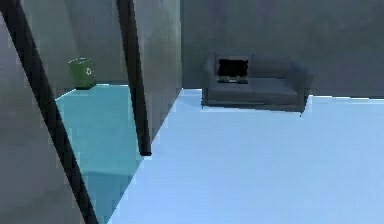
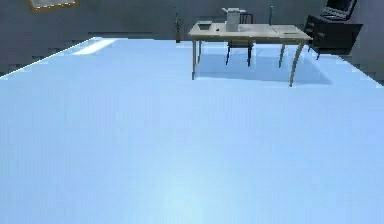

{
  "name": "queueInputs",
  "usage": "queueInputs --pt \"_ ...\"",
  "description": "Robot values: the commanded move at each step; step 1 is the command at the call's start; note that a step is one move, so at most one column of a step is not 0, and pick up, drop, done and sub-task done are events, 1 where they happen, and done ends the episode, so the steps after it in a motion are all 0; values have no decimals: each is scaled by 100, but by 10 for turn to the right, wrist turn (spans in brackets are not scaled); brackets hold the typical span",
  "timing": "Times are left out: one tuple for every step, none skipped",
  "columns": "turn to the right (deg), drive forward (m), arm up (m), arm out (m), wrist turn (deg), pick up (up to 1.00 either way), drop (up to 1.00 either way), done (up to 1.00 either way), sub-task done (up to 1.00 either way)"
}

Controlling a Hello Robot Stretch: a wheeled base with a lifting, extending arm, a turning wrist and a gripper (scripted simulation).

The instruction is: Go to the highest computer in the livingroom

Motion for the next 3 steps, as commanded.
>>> queueInputs --pt "60 0 0 0 0 0 0 0 0" --pt "0 100 0 0 0 0 0 0 0" --pt "0 100 0 0 0 0 0 0 0"
